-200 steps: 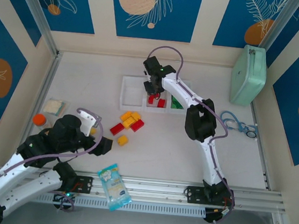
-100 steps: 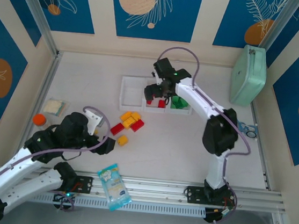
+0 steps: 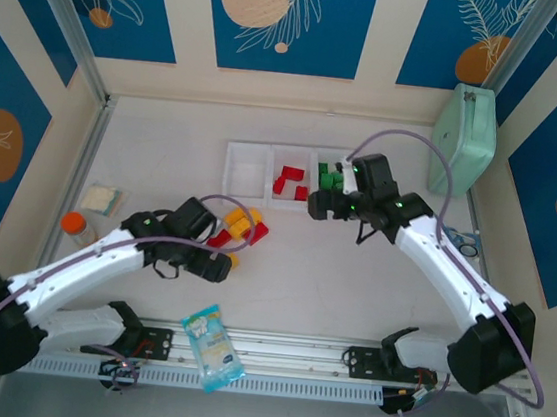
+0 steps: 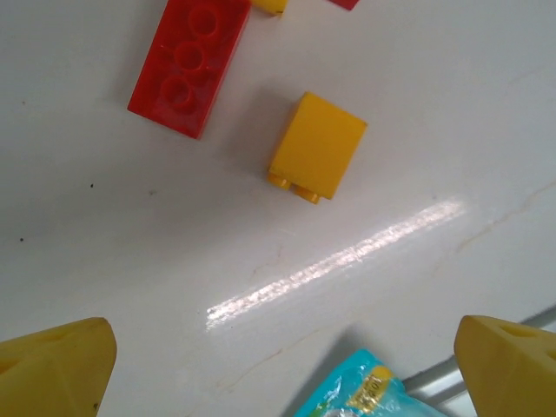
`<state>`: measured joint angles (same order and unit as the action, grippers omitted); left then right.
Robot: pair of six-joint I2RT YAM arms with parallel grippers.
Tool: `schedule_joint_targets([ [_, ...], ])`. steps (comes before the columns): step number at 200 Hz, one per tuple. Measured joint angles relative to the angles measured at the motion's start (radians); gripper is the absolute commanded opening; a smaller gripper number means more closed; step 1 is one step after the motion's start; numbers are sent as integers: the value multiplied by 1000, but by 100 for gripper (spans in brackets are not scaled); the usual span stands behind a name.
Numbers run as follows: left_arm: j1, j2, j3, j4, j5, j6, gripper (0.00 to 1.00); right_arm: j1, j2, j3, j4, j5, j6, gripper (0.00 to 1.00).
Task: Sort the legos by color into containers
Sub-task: Pick up the lego from the center of the table.
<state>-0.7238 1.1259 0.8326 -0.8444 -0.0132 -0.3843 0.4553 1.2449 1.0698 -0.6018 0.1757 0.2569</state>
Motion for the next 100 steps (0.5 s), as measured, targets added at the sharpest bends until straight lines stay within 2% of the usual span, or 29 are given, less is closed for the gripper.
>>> schedule_joint_targets([
  [15,8,85,41,9,-9,20,100,-34,-51,-70,19,-12,10,99],
  [38,45,197,97,42,1,64,95,-87,-97,-135,27,-40,18,99],
  [67,122,304,114,94,20,110,88,-142,-129,-168,42,-75,26,99],
  [100,153,404,144,113,19,148,84,-165,-157,-198,65,-95,26,99],
])
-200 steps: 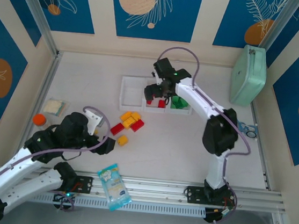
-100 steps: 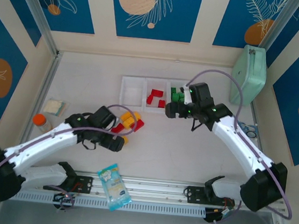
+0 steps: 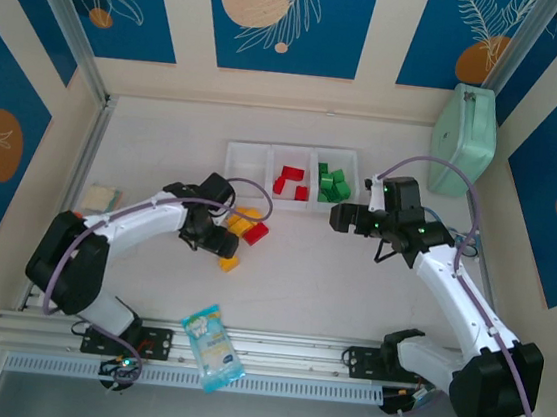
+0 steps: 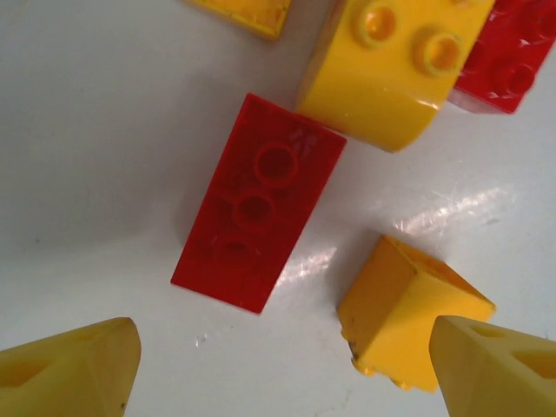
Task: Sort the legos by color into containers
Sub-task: Pick up the lego from the center of the table.
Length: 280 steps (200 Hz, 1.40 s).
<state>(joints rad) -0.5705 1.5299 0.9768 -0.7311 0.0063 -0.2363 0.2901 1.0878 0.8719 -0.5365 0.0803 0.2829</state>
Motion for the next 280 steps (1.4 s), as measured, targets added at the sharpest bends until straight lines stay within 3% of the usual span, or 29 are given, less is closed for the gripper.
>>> schedule_joint_targets([
  [40,15,67,53,34,1,43,72,-9,0,-18,6,-22,13,99],
  [124,70,169,77,48,8,81,69,-10,6,-84,58,-40,66,99],
  [152,81,200,77,68,11,81,62,-10,9,-84,59,-40,67,100],
  [240,95,227,83,76,-6,48,27,-10,23,-86,88,-35,89,100],
  [280,95,178,42,97,-7,-20,24,-10,56,-89,115,-32,111,99],
])
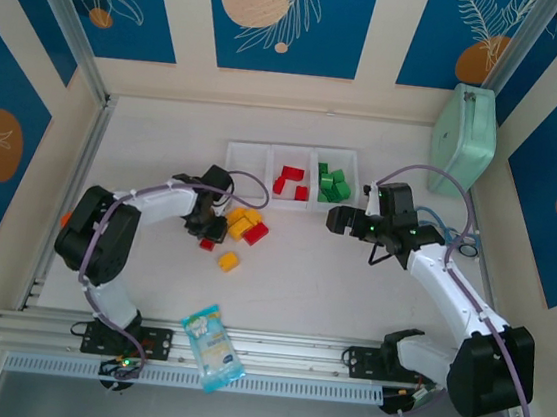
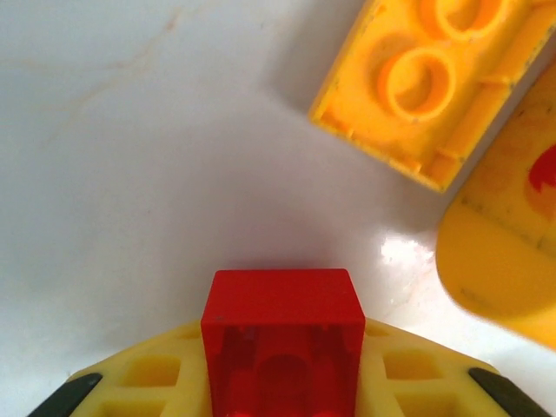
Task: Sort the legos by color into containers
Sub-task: Pick up the lego from the center of the table, then place the lego in the container.
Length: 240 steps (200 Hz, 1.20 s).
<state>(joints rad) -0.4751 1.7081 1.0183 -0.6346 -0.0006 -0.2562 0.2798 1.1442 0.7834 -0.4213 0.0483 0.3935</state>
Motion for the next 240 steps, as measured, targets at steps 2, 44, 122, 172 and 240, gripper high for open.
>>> schedule_joint_targets([
  [2,0,-9,-5,-1,0,-3,24,0,2,0,2,0,1,100],
  [44,0,-246,-18,9,-1,-117,24,0,2,0,19,7,16,100],
  [122,-1,-71,370,155,89,-262,32,-1,-83,-1,-3,26,51,99],
  [172,-44,214,576,201,138,-298,32,-52,-128,-1,-70,46,51,99],
  [240,-157,439,851,197,130,-298,48,-73,-142,-1,-114,-13,23,99],
])
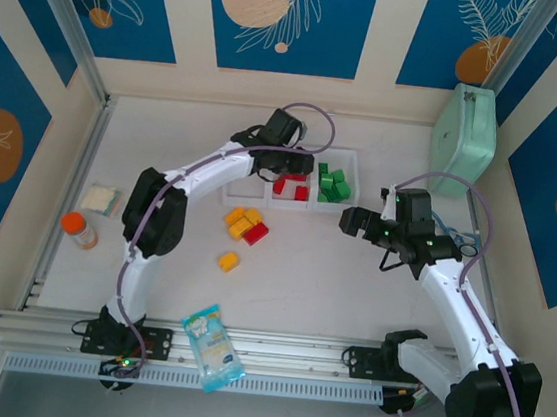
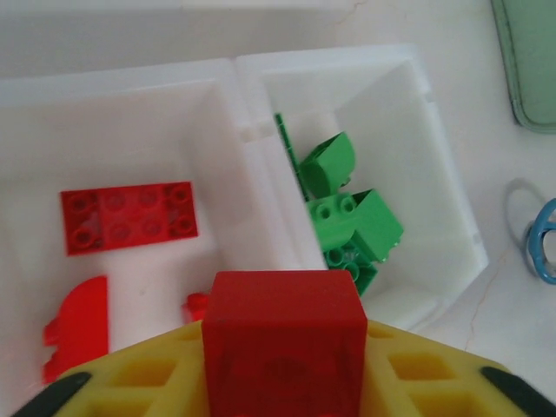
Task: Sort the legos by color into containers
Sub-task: Place the lego in the container, then move the lego to the center of the table.
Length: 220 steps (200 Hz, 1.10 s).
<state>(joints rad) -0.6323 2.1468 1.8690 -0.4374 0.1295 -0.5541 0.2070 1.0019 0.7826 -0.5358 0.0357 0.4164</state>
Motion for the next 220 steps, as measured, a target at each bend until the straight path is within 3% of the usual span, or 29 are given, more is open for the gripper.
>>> schedule_joint_targets([
  [37,4,30,37,-18,-31,-14,59,-13,-16,0,-41,-16,0,99],
  [65,6,24,26,-14,-60,-8,74,-15,-42,0,-62,-27,0,99],
  [84,6,-29,-56,4,-79,8,89,-15,-56,2,-67,-49,4,99],
  [99,6,-103,-158,29,-82,21,95,-15,-50,11,-79,-74,16,99],
  [162,-33,-470,-575,114,-68,104,95,-15,43,73,-78,-122,61,99],
  [220,-135,-499,-729,19,-47,167,89,-15,62,81,-43,-119,125,99],
])
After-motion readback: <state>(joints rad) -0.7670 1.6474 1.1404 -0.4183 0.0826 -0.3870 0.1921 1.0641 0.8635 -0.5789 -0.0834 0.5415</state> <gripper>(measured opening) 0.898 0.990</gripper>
